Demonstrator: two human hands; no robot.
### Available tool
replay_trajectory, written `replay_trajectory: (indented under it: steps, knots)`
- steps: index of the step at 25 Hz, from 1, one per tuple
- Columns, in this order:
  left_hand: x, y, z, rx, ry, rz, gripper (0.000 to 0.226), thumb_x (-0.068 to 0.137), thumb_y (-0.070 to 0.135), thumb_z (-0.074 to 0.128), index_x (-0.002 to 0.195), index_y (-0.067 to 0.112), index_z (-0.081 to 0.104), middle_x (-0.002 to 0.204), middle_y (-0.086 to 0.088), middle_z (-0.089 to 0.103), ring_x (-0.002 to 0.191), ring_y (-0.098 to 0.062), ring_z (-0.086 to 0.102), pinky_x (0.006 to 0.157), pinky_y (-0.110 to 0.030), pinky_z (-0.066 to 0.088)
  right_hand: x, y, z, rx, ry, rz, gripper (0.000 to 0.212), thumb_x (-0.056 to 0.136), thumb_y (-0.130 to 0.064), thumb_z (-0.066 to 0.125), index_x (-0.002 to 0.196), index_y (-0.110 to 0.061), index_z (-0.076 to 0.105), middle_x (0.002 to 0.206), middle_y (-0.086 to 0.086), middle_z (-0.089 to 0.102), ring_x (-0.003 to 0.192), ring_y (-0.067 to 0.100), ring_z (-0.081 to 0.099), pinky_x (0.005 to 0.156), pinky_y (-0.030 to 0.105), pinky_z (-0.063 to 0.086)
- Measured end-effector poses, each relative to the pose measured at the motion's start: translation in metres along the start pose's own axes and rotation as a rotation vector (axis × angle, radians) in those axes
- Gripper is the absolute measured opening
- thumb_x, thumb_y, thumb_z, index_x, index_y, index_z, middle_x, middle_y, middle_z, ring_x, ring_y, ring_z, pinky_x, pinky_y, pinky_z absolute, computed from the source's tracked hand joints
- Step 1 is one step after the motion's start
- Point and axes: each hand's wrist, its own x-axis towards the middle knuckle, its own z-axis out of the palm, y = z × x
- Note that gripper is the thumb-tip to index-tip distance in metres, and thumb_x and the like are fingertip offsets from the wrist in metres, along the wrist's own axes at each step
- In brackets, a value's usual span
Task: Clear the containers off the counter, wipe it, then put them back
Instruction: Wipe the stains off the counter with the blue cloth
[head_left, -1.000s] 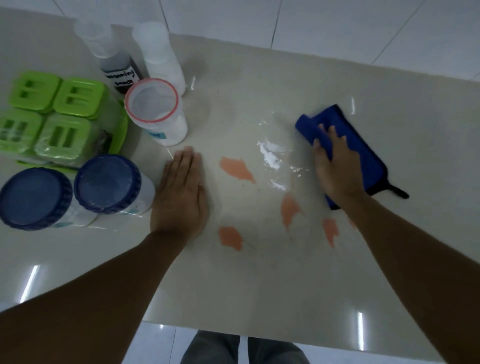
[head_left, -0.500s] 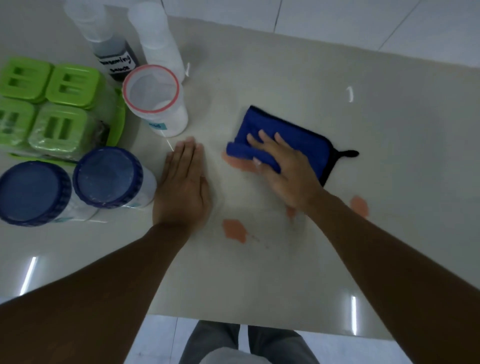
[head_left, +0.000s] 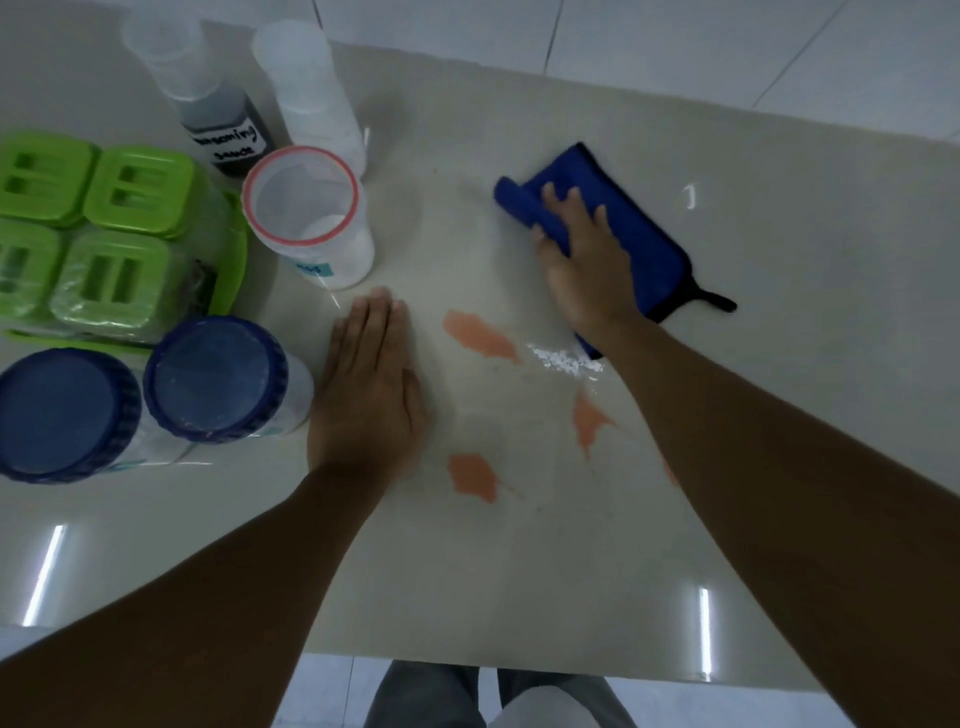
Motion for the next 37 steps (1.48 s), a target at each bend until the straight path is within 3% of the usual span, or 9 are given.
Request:
replay_trajectory:
  steps: [6, 9, 12, 18, 22, 26, 29, 32, 37]
  knots:
    - [-0.001, 0.001, -0.002, -0.050, 0.009, -0.014, 0.056, 0.096, 0.010, 0.036, 0.150, -0.005, 0.040, 0.158, -0.023, 0.038, 0.150, -0.037, 0.033, 0.124, -0.050, 0.025, -0.077, 0.047, -0.010, 0.108, -0.144, -0.327, 0.043, 0.106, -0.029, 0.051, 0.148, -0.035, 0.047, 0.153, -0.022, 0.044, 0.155, 0.019, 0.023, 0.126, 0.041, 0.025]
    - [0.000, 0.001, -0.001, -0.058, 0.017, -0.029, 0.057, 0.095, 0.011, 0.033, 0.149, -0.005, 0.041, 0.158, -0.023, 0.039, 0.149, -0.037, 0.035, 0.124, -0.050, 0.025, -0.071, 0.055, -0.021, 0.138, -0.002, -0.138, 0.042, 0.107, -0.028, 0.049, 0.146, -0.042, 0.040, 0.153, 0.000, 0.051, 0.145, 0.035, 0.042, 0.117, 0.052, 0.038]
    - [0.000, 0.002, 0.000, -0.049, 0.002, -0.024, 0.057, 0.095, 0.010, 0.038, 0.150, -0.004, 0.039, 0.159, -0.023, 0.037, 0.150, -0.037, 0.033, 0.125, -0.050, 0.024, -0.047, 0.028, -0.007, 0.064, 0.043, -0.010, 0.050, 0.109, -0.036, 0.041, 0.158, -0.030, 0.031, 0.166, 0.001, 0.029, 0.156, 0.028, 0.022, 0.123, 0.053, 0.026]
    - [-0.003, 0.004, 0.001, -0.050, 0.008, -0.048, 0.059, 0.095, 0.010, 0.037, 0.152, -0.005, 0.035, 0.160, -0.023, 0.035, 0.151, -0.035, 0.031, 0.127, -0.046, 0.021, -0.065, -0.010, 0.024, -0.145, -0.156, -0.402, 0.049, 0.107, -0.032, 0.041, 0.156, -0.025, 0.036, 0.161, -0.019, 0.020, 0.151, 0.003, 0.003, 0.121, 0.022, 0.001]
    - [-0.015, 0.000, -0.008, -0.129, -0.038, 0.036, 0.059, 0.095, 0.004, 0.038, 0.153, -0.005, 0.032, 0.161, -0.024, 0.031, 0.152, -0.033, 0.028, 0.125, -0.048, 0.025, -0.094, 0.034, 0.024, -0.237, -0.283, -0.691, 0.045, 0.107, -0.028, 0.042, 0.153, -0.023, 0.044, 0.163, -0.010, 0.036, 0.157, 0.014, 0.019, 0.129, 0.040, 0.014]
    - [-0.036, 0.001, -0.016, -0.158, -0.098, 0.136, 0.060, 0.094, 0.003, 0.036, 0.153, -0.004, 0.033, 0.162, -0.022, 0.031, 0.154, -0.033, 0.026, 0.124, -0.051, 0.024, -0.109, 0.087, -0.021, -0.160, -0.368, -0.538, 0.045, 0.106, -0.038, 0.045, 0.151, -0.041, 0.042, 0.163, -0.018, 0.032, 0.158, 0.014, 0.015, 0.128, 0.044, 0.021]
    - [-0.036, 0.002, -0.010, -0.131, -0.069, 0.139, 0.057, 0.094, 0.002, 0.038, 0.150, -0.007, 0.039, 0.159, -0.024, 0.035, 0.151, -0.036, 0.030, 0.123, -0.053, 0.027, -0.086, 0.074, -0.027, -0.011, -0.159, -0.278, 0.043, 0.108, -0.036, 0.044, 0.150, -0.044, 0.039, 0.164, -0.008, 0.033, 0.157, 0.019, 0.017, 0.126, 0.036, 0.018]
    - [-0.036, 0.000, -0.009, -0.140, -0.055, 0.155, 0.055, 0.094, 0.000, 0.041, 0.148, -0.007, 0.041, 0.158, -0.024, 0.037, 0.151, -0.036, 0.031, 0.123, -0.053, 0.027, -0.053, 0.032, -0.015, 0.022, -0.080, -0.047, 0.048, 0.109, -0.036, 0.041, 0.156, -0.036, 0.032, 0.169, -0.003, 0.019, 0.158, 0.024, 0.006, 0.124, 0.044, 0.017]
    - [-0.036, -0.001, -0.014, -0.154, -0.070, 0.152, 0.055, 0.095, 0.004, 0.042, 0.150, -0.006, 0.040, 0.159, -0.023, 0.036, 0.151, -0.034, 0.031, 0.125, -0.051, 0.025, -0.088, 0.015, 0.022, -0.048, -0.197, -0.479, 0.051, 0.104, -0.019, 0.052, 0.154, -0.022, 0.043, 0.162, -0.005, 0.033, 0.151, -0.003, 0.005, 0.125, 0.021, 0.003]
